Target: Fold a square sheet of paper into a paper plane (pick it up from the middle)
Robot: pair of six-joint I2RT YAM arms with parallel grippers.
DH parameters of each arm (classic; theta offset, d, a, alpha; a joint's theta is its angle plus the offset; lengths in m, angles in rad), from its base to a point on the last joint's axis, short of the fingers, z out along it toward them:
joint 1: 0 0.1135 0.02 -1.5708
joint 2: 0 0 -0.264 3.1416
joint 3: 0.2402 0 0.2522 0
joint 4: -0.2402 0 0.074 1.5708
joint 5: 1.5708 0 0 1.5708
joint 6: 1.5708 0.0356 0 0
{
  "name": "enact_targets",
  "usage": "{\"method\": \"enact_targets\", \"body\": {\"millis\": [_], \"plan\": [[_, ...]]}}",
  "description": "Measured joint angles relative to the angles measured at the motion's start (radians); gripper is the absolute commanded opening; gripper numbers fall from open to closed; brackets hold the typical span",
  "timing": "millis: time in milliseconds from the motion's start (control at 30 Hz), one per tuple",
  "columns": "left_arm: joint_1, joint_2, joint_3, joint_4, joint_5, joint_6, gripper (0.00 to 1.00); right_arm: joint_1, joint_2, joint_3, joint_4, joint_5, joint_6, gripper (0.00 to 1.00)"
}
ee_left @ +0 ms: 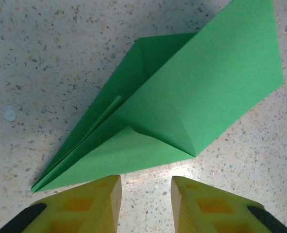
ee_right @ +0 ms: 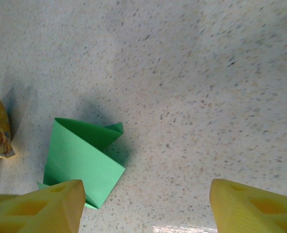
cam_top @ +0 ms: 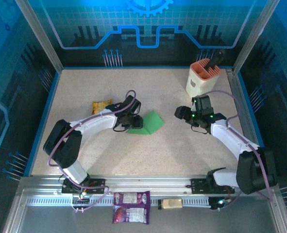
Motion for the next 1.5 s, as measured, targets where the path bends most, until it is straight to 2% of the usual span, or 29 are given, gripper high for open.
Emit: {"method": "enact_targets", "body": {"millis": [300,500,733,1133,1400,1500], "plan": [[0.075,0.112,0.000,0.105,0.095,-0.023,0.24,0.069,0.093,0.010,0.031,-0.055,0.028,0.64],[0.092,0.177,0.008,0.140,0.129,-0.056,0.19,0.116,0.110,0.010,0.060,-0.076,0.054,0.61],[0.092,0.225,0.019,0.170,0.164,-0.180,0.15,0.187,0.159,0.010,0.116,-0.091,0.130,0.57],[0.093,0.229,0.009,0.193,0.179,-0.327,0.11,0.302,0.275,-0.021,0.245,-0.116,0.298,0.49],[0.103,0.233,0.009,0.192,0.191,-0.356,0.11,0.309,0.351,-0.040,0.327,-0.135,0.391,0.48],[0.106,0.234,0.010,0.192,0.199,-0.364,0.11,0.309,0.375,-0.040,0.361,-0.144,0.417,0.44]]}}
